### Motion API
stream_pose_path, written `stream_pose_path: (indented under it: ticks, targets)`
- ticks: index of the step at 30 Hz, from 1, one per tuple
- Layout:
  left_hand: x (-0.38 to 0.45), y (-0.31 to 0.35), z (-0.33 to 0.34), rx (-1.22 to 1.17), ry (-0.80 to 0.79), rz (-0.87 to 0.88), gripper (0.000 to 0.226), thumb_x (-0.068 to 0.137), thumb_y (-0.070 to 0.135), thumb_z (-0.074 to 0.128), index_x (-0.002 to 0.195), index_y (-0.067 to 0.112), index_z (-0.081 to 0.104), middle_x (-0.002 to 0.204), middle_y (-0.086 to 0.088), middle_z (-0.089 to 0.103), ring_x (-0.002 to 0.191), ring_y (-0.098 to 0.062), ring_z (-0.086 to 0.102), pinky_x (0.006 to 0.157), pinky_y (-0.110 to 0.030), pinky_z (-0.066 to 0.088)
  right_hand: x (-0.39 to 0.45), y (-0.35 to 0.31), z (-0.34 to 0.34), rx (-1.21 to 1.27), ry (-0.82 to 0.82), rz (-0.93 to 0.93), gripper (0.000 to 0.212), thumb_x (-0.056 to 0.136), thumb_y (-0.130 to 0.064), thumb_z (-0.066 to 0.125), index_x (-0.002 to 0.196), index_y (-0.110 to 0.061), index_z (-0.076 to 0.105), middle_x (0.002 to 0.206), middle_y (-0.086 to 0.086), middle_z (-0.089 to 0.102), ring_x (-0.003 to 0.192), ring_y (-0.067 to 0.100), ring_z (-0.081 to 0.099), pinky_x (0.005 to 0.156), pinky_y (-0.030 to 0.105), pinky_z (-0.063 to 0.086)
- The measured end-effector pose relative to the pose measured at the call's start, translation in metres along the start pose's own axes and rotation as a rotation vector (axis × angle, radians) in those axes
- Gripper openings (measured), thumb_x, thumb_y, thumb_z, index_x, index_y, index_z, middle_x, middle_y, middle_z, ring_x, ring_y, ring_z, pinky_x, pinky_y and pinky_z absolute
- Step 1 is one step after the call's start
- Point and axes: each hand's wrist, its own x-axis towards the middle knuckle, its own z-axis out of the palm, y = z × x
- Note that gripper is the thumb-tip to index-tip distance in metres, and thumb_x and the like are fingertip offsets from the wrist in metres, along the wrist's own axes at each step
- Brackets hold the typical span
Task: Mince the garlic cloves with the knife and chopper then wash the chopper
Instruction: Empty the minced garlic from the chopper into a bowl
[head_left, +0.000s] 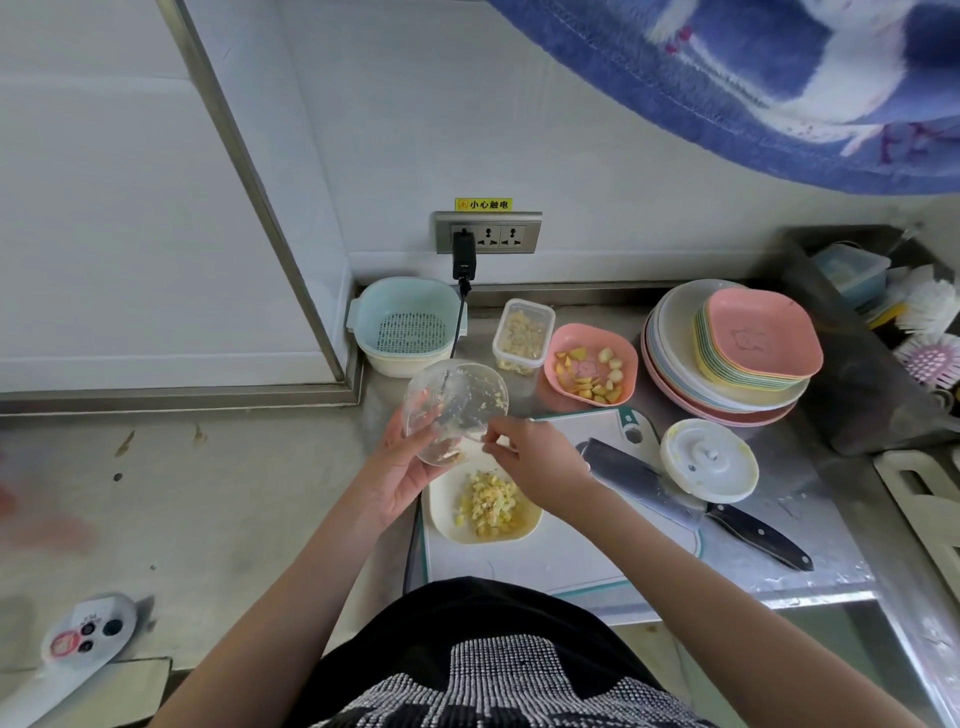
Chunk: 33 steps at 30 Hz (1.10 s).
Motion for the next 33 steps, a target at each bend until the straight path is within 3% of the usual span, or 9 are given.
stream_pose_path:
  ticks: [2,5,8,10,15,21,24,28,33]
  targets:
    - [0.0,-0.001,0.003,0.003,-0.008,-0.013,0.11,0.037,0.024,0.099,0.134,0.023,0.046,0.137,-0.009,0.053,0.114,-0.04,0.055,0.077,-0.044,0.058,0.01,0.0,-0.002,0.02,0.071,0.017,0.011,0.096,-0.024,0.051,0.096,-0.016,0.058,0.079,0.005,0.061,0.077,0.029,0.057,0.064,0.037,0.046]
    - [-0.002,-0.002,0.004,0.035,0.01,-0.041,0.108,0.039,0.025,0.099,0.134,0.025,0.047,0.133,-0.006,0.057,0.117,-0.04,0.056,0.074,-0.043,0.058,0.015,0.0,0.002,-0.037,0.036,0.02,0.012,0.096,-0.025,0.05,0.099,-0.016,0.058,0.088,0.01,0.065,0.083,0.031,0.058,0.067,0.038,0.049]
    - [-0.003,-0.001,0.0,0.174,0.049,-0.055,0.082,0.062,0.019,0.086,0.134,0.029,0.047,0.138,-0.002,0.054,0.118,-0.032,0.059,0.076,-0.042,0.058,0.002,0.007,0.007,-0.102,-0.061,-0.004,0.014,0.097,-0.029,0.05,0.101,-0.018,0.059,0.093,0.008,0.066,0.087,0.028,0.059,0.068,0.035,0.045]
    - [-0.003,-0.001,-0.003,0.279,0.082,-0.051,0.069,0.067,0.013,0.078,0.127,0.032,0.051,0.136,-0.002,0.053,0.116,-0.028,0.06,0.077,-0.04,0.058,-0.005,0.012,0.007,-0.097,-0.075,-0.009,0.015,0.097,-0.029,0.05,0.102,-0.019,0.06,0.095,0.007,0.067,0.087,0.027,0.059,0.067,0.033,0.044]
    - [-0.003,-0.005,-0.001,0.335,0.107,-0.058,0.077,0.069,0.005,0.079,0.136,0.024,0.047,0.131,-0.005,0.054,0.113,-0.026,0.062,0.082,-0.045,0.057,0.009,0.015,0.005,-0.068,0.048,0.069,0.014,0.097,-0.024,0.048,0.103,-0.016,0.057,0.094,0.011,0.066,0.088,0.031,0.06,0.065,0.034,0.042]
    - [-0.003,-0.005,0.0,0.374,0.131,0.005,0.066,0.062,-0.005,0.08,0.119,0.017,0.054,0.13,-0.012,0.054,0.114,-0.035,0.059,0.084,-0.051,0.056,-0.014,0.019,0.019,-0.127,-0.076,0.072,0.015,0.098,-0.03,0.047,0.105,-0.022,0.058,0.096,0.008,0.063,0.089,0.029,0.059,0.07,0.036,0.05]
    - [0.0,-0.008,-0.004,0.41,0.152,0.036,0.06,0.068,-0.017,0.074,0.112,0.019,0.055,0.129,-0.007,0.054,0.119,-0.029,0.056,0.089,-0.05,0.054,-0.019,0.026,0.018,-0.12,-0.05,0.091,0.017,0.098,-0.027,0.048,0.106,-0.019,0.06,0.097,0.009,0.064,0.09,0.027,0.058,0.07,0.035,0.048]
    - [0.004,-0.013,-0.003,0.528,0.165,0.075,0.059,0.068,-0.016,0.075,0.108,0.022,0.054,0.123,-0.005,0.058,0.114,-0.019,0.059,0.098,-0.05,0.049,-0.006,0.019,0.017,-0.049,0.059,0.061,0.015,0.098,-0.025,0.048,0.104,-0.016,0.058,0.095,0.009,0.064,0.087,0.028,0.057,0.066,0.036,0.048]
    - [0.006,-0.014,-0.003,0.544,0.172,0.09,0.059,0.067,-0.018,0.075,0.106,0.02,0.052,0.123,-0.007,0.06,0.111,-0.018,0.063,0.098,-0.05,0.049,-0.013,0.027,0.025,-0.125,0.003,-0.008,0.015,0.097,-0.024,0.049,0.106,-0.018,0.059,0.094,0.008,0.063,0.093,0.025,0.055,0.062,0.032,0.04]
